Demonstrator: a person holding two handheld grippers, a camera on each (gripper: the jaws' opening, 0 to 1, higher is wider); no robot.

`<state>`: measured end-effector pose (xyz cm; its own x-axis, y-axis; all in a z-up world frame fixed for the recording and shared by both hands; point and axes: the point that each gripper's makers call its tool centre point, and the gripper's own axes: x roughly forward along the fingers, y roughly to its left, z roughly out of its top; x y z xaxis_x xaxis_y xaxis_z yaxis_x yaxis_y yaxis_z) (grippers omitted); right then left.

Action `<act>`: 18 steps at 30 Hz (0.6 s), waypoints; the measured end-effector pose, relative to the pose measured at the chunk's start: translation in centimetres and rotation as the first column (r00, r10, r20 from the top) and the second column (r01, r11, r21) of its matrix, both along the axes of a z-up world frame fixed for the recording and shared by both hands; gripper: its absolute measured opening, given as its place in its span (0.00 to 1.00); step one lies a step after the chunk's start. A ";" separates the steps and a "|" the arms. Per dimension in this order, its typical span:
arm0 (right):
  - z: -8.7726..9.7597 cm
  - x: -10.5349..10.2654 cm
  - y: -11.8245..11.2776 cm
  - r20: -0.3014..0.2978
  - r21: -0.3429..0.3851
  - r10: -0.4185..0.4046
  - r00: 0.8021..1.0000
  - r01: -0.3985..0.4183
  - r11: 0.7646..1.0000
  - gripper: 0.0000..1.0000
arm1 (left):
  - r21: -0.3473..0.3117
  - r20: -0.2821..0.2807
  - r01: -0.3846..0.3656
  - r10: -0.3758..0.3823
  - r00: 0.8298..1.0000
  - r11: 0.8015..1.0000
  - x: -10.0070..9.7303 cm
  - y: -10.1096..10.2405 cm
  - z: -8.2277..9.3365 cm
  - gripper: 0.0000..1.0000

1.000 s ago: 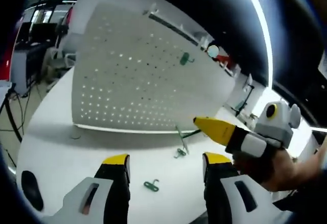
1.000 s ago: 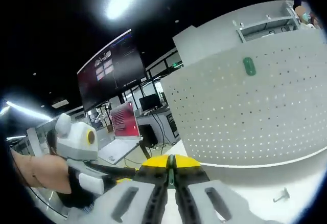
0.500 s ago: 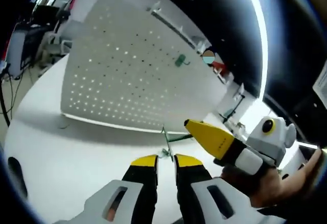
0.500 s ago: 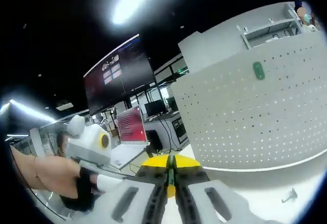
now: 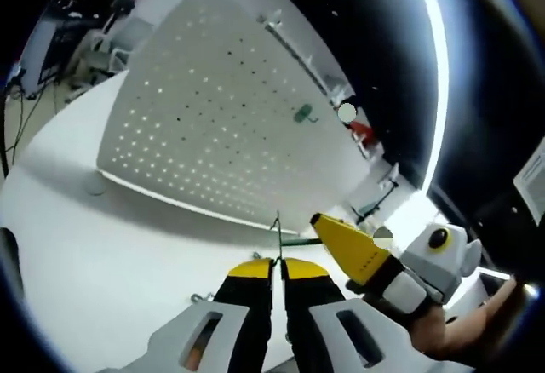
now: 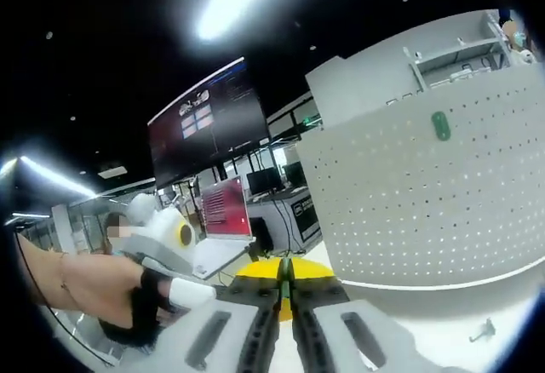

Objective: Insert the hook assembly into the mounting plate slot until the hook locks in place.

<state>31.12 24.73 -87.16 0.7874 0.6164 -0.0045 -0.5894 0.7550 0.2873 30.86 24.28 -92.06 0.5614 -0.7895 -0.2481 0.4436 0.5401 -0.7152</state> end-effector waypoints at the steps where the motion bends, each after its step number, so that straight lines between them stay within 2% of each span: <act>1: 0.0 -0.1 0.0 0.000 -0.002 0.005 1.000 -0.005 1.000 0.00 | 0.003 0.002 -0.001 0.001 1.000 1.000 0.0 0.1 0.0 0.03; 8: -0.2 -0.3 0.3 0.003 -0.042 0.012 1.000 -0.012 0.999 0.00 | 0.033 0.023 -0.001 0.000 1.000 0.999 -0.2 0.1 0.1 0.01; 10: -0.4 -0.3 0.4 -0.036 -0.055 0.020 0.999 -0.022 0.998 0.00 | 0.051 0.028 0.003 -0.005 1.000 0.999 -0.2 0.2 0.0 0.01; 12: -1.1 -0.5 0.5 -0.085 -0.105 0.038 0.996 -0.047 0.993 0.02 | 0.082 0.037 0.014 -0.017 0.999 0.997 -0.3 0.3 0.0 0.01; 13: -0.4 -0.3 0.5 -0.067 -0.090 0.027 0.997 -0.032 0.995 0.05 | 0.076 0.041 0.011 -0.014 0.999 0.997 -0.3 0.3 0.3 0.01; 15: -0.2 -0.5 0.6 -0.094 -0.076 0.046 0.994 -0.053 0.996 0.10 | 0.083 0.059 -0.001 -0.004 0.998 0.997 -0.1 0.4 0.6 0.01; 18: 0.6 -0.8 0.5 -0.130 -0.018 0.068 0.989 -0.071 0.997 0.10 | 0.136 0.107 -0.022 0.008 0.994 0.990 0.3 1.0 0.8 0.01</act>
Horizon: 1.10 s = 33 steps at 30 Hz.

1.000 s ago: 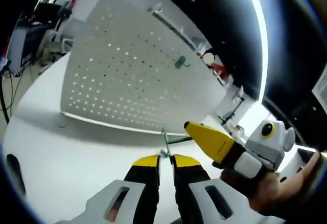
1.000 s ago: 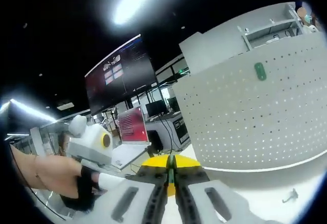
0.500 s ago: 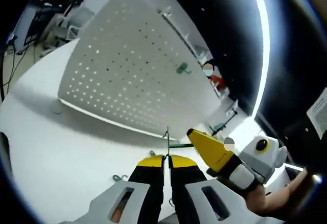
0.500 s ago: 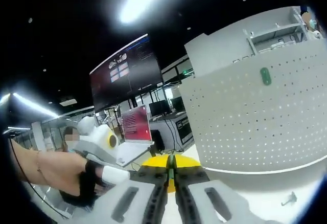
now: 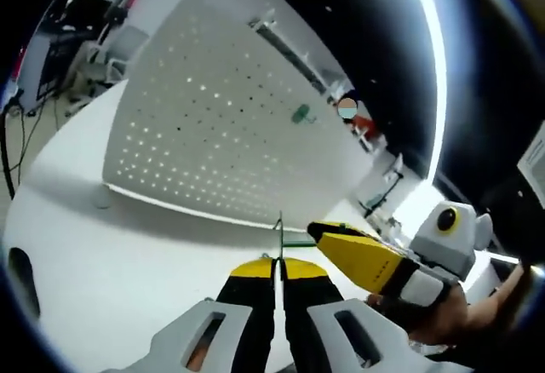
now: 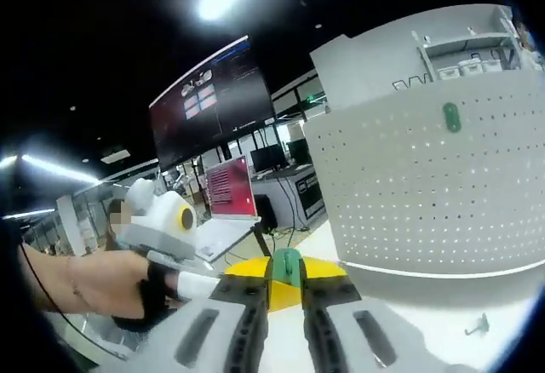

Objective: Insert the hook assembly into the mounting plate slot until the hook locks in place.

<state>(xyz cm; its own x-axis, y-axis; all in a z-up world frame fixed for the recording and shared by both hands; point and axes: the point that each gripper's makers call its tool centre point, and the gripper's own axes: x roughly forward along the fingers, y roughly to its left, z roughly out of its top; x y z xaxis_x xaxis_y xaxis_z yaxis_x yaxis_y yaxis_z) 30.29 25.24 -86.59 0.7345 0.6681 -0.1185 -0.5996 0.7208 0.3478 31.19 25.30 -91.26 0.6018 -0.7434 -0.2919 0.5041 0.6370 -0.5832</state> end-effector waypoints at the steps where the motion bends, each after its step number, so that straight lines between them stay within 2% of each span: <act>1: 0.1 -0.2 0.1 -0.024 0.016 0.008 1.000 -0.008 1.000 0.10 | 0.015 0.021 -0.002 0.002 1.000 1.000 0.1 0.1 0.1 0.01; 5: 0.2 -0.2 -0.1 -0.047 0.024 0.006 0.999 -0.004 1.000 0.10 | 0.058 0.118 -0.019 0.012 0.993 0.998 0.4 0.4 1.0 0.01; 8: -0.1 0.0 -0.1 -0.067 0.038 0.006 0.998 -0.004 0.999 0.10 | 0.098 0.174 -0.009 -0.008 0.985 0.995 0.3 0.4 1.3 0.01; 10: -0.1 0.1 0.0 -0.069 0.039 0.018 0.997 -0.015 0.999 0.10 | 0.159 0.183 -0.007 -0.022 0.983 0.987 0.2 0.6 0.8 0.01; 11: -0.3 0.1 0.1 -0.073 0.035 0.022 0.997 -0.019 0.999 0.10 | 0.174 0.206 -0.005 -0.031 0.978 0.985 0.2 0.5 0.9 0.01; 18: -0.6 0.3 0.3 -0.096 0.051 0.029 0.995 -0.024 0.998 0.08 | 0.193 0.247 0.006 -0.054 0.967 0.981 0.0 0.0 1.4 0.01; 21: -0.5 0.3 0.4 -0.096 0.050 0.039 0.995 -0.034 0.998 0.06 | 0.213 0.281 0.017 -0.078 0.956 0.977 -0.1 -0.4 1.8 0.01; 22: -0.3 0.3 0.3 -0.099 0.062 0.037 0.994 -0.031 0.998 0.06 | 0.213 0.314 0.022 -0.089 0.945 0.977 -0.2 -0.7 2.3 0.01; 23: 0.0 0.4 0.2 -0.099 0.075 0.035 0.994 -0.028 0.997 0.05 | 0.242 0.343 0.003 -0.088 0.935 0.970 0.1 -0.4 2.5 0.01; 24: 0.0 0.3 0.2 -0.095 0.064 0.041 0.995 -0.035 0.997 0.03 | 0.247 0.356 0.007 -0.098 0.929 0.969 0.0 -0.6 2.8 0.01; 29: 0.5 0.4 0.0 -0.056 0.051 0.031 0.998 -0.028 0.998 0.01 | 0.277 0.377 0.000 -0.108 0.920 0.961 0.2 -0.8 3.0 0.01; 31: 0.5 0.4 0.0 -0.076 0.078 0.029 0.997 -0.023 0.997 0.01 | 0.275 0.373 -0.001 -0.105 0.922 0.961 0.2 -0.8 2.9 0.01; 33: 0.3 0.4 -0.1 -0.105 0.106 0.017 0.994 -0.006 0.994 0.01 | 0.258 0.346 0.001 -0.093 0.934 0.966 0.2 -0.8 2.7 0.01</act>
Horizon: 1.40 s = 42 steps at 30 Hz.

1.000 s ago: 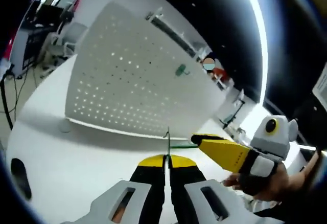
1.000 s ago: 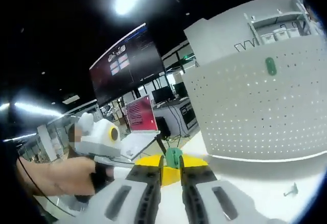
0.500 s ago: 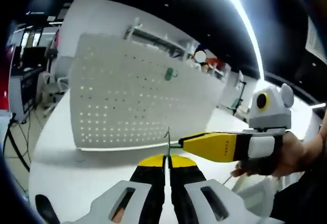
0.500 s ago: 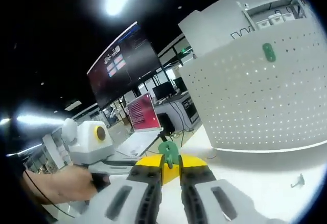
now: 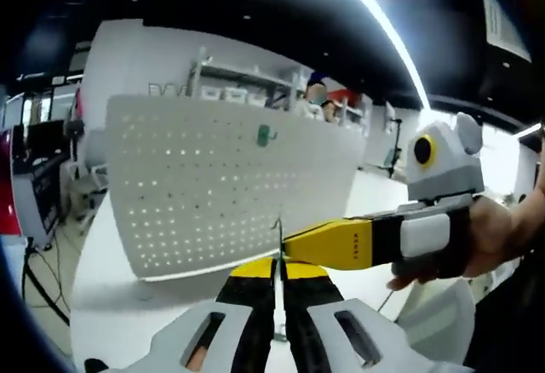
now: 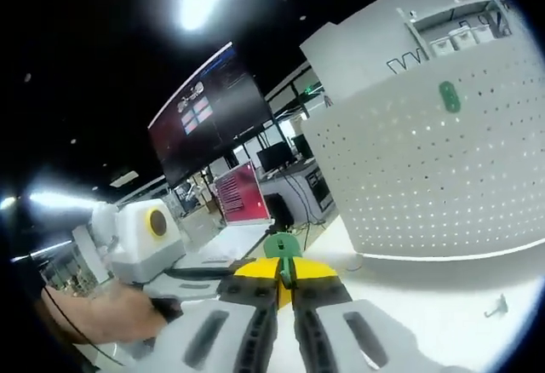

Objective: Insert the hook assembly into the mounting plate slot until the hook locks in place.

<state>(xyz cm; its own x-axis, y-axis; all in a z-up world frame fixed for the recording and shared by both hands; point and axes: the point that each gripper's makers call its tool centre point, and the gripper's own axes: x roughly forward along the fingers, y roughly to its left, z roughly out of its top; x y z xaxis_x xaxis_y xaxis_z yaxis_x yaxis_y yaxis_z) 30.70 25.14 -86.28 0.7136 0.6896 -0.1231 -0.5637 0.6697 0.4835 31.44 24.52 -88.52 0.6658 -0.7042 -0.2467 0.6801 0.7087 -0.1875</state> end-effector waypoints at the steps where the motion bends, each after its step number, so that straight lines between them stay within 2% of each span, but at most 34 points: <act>1: -0.1 0.0 0.0 0.001 -0.003 0.000 1.000 0.000 1.000 0.01 | 0.002 -0.010 0.001 -0.001 1.000 1.000 0.0 0.0 -0.2 0.01; 8: -0.7 -0.1 0.2 0.001 -0.009 -0.007 1.000 0.007 1.000 0.00 | 0.029 0.005 0.000 0.000 1.000 1.000 -0.3 0.3 -0.8 0.02; 10: -0.9 -0.1 0.3 -0.006 0.008 0.005 1.000 -0.005 1.000 0.00 | 0.058 0.029 0.002 -0.003 1.000 0.998 -0.4 0.5 -0.8 0.03; 14: -0.8 -0.2 0.4 -0.001 0.014 0.022 1.000 -0.022 1.000 0.00 | 0.025 0.012 0.002 -0.002 1.000 1.000 -0.4 0.8 -0.7 0.03; 17: -0.6 -0.3 0.6 0.016 -0.011 0.034 0.999 -0.034 0.999 0.00 | 0.026 0.008 0.014 -0.014 1.000 1.000 -0.5 0.9 -0.8 0.04; 19: -0.1 -0.2 0.4 0.032 -0.012 0.029 0.999 -0.029 1.000 0.00 | 0.010 -0.015 0.019 -0.019 1.000 1.000 -0.7 1.2 -1.0 0.07; 21: 0.2 0.0 0.2 0.042 -0.011 0.027 0.999 -0.027 1.000 0.00 | -0.028 -0.009 0.008 -0.008 1.000 1.000 -0.7 1.5 -0.7 0.11; 24: 0.3 0.4 -0.3 0.073 -0.057 0.022 0.997 -0.017 0.998 0.00 | -0.068 0.009 -0.011 0.011 1.000 0.998 -0.7 2.1 -0.2 0.19; 29: 0.8 1.0 -1.1 0.108 -0.091 0.002 0.994 0.008 0.996 0.00 | -0.075 0.018 -0.004 0.006 1.000 0.997 -1.3 2.1 0.2 0.31; 31: 0.9 1.3 -1.4 0.126 -0.103 -0.013 0.992 0.026 0.994 0.00 | -0.090 0.006 -0.008 0.009 1.000 0.996 -1.3 2.1 0.4 0.40; 33: 2.2 1.9 -2.2 0.176 -0.071 -0.068 0.982 0.082 0.994 0.00 | -0.093 0.009 -0.015 0.016 1.000 0.996 -1.4 2.2 0.5 0.52; 34: 2.6 2.0 -2.4 0.200 -0.070 -0.079 0.977 0.095 0.993 0.00 | -0.091 0.020 -0.019 0.021 1.000 0.996 -1.5 2.2 0.6 0.55; 38: 3.3 2.7 -3.5 0.236 -0.083 -0.135 0.962 0.159 0.984 0.00 | -0.104 0.009 -0.006 0.007 1.000 0.995 -1.9 2.1 0.7 0.62; 41: 3.7 3.5 -4.4 0.251 -0.090 -0.166 0.953 0.194 0.977 0.00 | -0.134 -0.006 -0.013 0.013 1.000 0.991 -2.0 1.9 0.8 0.80; 42: 3.7 3.7 -4.6 0.256 -0.095 -0.174 0.951 0.204 0.974 0.00 | -0.135 -0.012 -0.011 0.009 1.000 0.991 -2.1 1.9 0.8 0.81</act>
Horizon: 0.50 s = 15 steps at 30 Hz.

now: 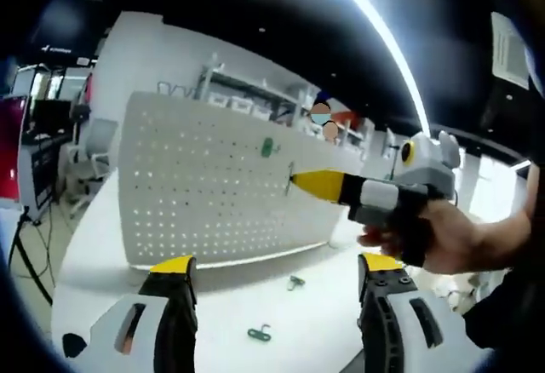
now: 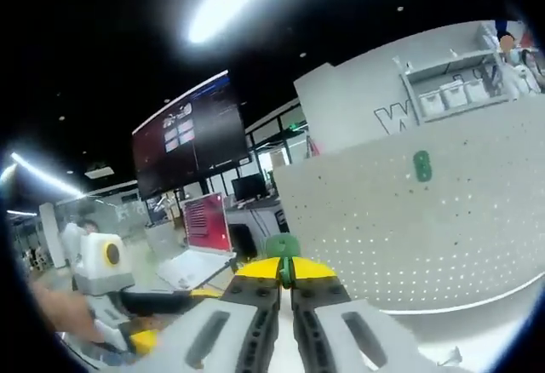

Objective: Insert the hook assembly into the mounting plate slot until the hook locks in place.

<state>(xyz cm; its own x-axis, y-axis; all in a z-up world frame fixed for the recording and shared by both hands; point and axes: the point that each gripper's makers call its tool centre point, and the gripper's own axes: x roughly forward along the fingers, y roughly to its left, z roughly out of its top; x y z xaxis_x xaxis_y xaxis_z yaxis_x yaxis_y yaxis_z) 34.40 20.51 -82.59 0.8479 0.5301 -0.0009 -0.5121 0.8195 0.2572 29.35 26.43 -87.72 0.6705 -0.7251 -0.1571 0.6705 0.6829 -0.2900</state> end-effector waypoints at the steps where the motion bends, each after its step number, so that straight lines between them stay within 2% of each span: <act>1: 0.1 0.3 -0.4 0.006 -0.002 -0.013 1.000 0.013 1.000 0.00 | 0.004 0.001 0.007 -0.007 1.000 1.000 -0.1 -0.1 0.0 0.82; 6: 0.2 1.6 -1.5 0.022 -0.016 -0.062 0.998 0.062 0.998 0.00 | 0.015 -0.009 0.007 -0.006 1.000 1.000 -0.2 -0.2 -0.3 0.95; 15: -0.1 4.0 -3.4 0.057 -0.060 -0.149 0.987 0.152 0.987 0.00 | 0.029 -0.010 -0.018 0.018 1.000 0.999 0.2 0.1 -0.6 1.00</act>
<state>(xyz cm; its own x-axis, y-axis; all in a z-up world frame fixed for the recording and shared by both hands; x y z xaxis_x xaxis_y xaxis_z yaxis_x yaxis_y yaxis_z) 38.35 17.11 -82.67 0.9178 0.3967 0.0159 -0.3930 0.9022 0.1780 29.54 26.53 -88.28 0.6817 -0.7079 -0.1848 0.6551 0.7031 -0.2767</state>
